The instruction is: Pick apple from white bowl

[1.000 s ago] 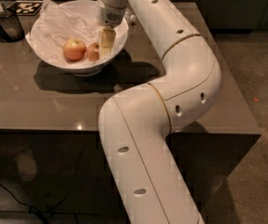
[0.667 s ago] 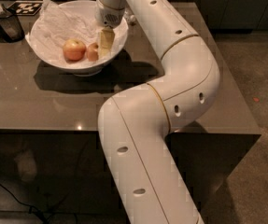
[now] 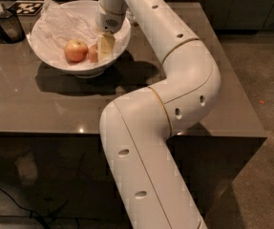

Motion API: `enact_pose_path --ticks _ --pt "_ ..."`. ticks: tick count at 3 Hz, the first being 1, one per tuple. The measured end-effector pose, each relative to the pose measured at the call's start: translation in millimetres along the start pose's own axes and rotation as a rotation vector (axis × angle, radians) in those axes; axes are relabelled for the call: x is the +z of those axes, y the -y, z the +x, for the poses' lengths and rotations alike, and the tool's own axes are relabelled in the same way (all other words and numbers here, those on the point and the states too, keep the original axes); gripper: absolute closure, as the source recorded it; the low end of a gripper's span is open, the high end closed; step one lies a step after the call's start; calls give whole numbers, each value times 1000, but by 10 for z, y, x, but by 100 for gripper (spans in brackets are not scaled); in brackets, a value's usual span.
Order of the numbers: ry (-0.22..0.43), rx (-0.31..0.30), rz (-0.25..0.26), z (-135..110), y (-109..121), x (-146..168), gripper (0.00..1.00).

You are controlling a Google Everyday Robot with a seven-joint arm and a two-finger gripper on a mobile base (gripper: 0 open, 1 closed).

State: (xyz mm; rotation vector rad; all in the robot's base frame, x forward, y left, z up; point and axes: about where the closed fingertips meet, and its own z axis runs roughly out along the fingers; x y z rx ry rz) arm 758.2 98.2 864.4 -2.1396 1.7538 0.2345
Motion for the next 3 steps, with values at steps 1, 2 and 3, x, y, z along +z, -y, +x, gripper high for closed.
enact_pose_path --ticks 1,2,3 --pt "21 8 -15 30 -7 92 11" --pt "32 20 -23 97 -12 142 30" --pt "23 22 -15 145 -10 93 54"
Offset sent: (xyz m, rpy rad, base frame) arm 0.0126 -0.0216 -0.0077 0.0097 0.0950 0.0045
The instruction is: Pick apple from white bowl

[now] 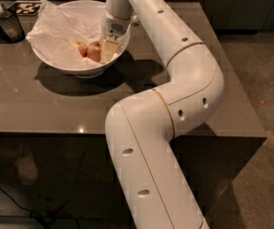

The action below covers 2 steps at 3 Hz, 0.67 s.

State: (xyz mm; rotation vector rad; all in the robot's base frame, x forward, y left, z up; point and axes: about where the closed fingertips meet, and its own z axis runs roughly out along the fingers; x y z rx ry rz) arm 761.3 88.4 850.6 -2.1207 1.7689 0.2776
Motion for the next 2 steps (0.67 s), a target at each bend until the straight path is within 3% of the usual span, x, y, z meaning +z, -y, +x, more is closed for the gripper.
enact_pose_path --ticks 2 --pt "-72 27 5 134 -33 -121 99"
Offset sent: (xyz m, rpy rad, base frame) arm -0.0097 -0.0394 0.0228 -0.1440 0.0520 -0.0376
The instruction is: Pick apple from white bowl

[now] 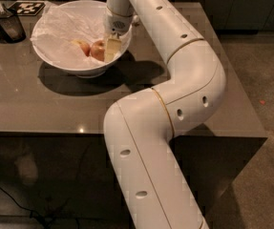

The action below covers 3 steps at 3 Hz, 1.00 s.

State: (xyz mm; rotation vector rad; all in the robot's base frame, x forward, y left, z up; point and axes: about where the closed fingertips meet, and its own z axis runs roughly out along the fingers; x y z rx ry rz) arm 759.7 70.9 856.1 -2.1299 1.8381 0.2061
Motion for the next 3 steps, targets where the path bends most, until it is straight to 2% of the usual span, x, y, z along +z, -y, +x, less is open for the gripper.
enact_pose_path --ticks 3 --pt "0 -20 70 -220 -96 -639 100"
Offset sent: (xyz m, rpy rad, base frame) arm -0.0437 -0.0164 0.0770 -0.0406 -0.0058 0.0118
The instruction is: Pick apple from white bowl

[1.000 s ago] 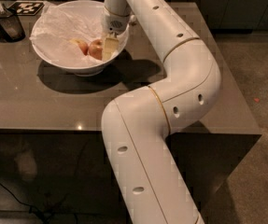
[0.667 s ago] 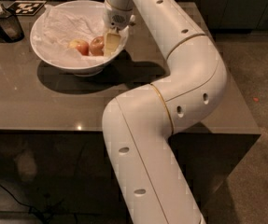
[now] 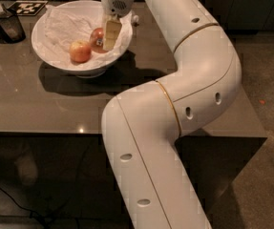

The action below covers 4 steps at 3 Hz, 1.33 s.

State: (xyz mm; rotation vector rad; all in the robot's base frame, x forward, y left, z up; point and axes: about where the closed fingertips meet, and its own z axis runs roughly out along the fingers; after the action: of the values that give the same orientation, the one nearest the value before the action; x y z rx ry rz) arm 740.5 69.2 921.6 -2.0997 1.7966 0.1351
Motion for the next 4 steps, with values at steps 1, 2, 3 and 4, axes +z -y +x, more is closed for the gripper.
enact_pose_path --ticks 1,2,3,4 --pt "17 -4 11 -43 -21 -114 100" --pt "48 -32 78 -140 -15 -496 100" --pt "62 -72 162 -261 -31 -973 100" --pt "70 -110 206 -372 -75 -1257 100"
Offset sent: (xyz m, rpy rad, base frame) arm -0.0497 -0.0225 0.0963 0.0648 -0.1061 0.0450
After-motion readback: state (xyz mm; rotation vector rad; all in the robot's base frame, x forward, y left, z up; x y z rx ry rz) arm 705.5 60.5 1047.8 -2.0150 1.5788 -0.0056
